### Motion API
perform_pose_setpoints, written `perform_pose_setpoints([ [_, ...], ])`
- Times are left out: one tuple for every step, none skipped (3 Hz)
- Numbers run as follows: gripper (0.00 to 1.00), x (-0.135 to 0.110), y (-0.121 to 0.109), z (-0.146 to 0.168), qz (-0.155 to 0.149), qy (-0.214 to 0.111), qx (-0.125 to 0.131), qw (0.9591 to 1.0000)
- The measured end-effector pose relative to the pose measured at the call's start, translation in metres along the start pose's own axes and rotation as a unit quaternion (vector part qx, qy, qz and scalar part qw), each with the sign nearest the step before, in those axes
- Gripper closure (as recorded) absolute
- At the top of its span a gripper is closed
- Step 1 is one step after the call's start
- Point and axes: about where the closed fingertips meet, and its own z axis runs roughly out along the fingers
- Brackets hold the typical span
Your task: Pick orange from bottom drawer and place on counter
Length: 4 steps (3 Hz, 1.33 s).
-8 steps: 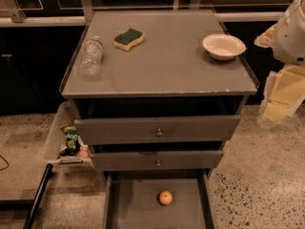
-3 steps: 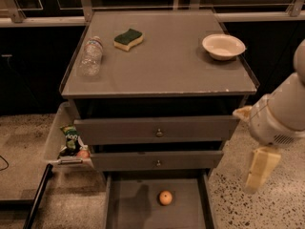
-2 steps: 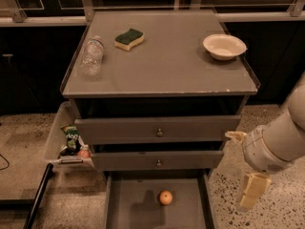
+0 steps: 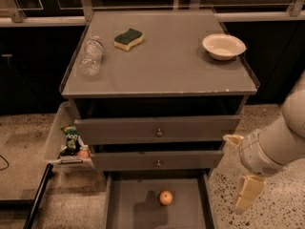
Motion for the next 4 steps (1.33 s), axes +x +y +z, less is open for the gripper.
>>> perform_pose_setpoints([
  [0.0, 0.022, -0.004, 0.046, 0.014, -0.006, -0.003, 0.9999],
  [0.0, 0.045, -0.023, 0.092, 0.03, -0.034, 0.016, 0.9988],
  [0.0, 0.063, -0.035, 0.143, 0.029, -0.08, 0.04, 0.9956],
  [0.0, 0.081, -0.034, 0.206, 0.037, -0.113, 0.028, 0.9925],
])
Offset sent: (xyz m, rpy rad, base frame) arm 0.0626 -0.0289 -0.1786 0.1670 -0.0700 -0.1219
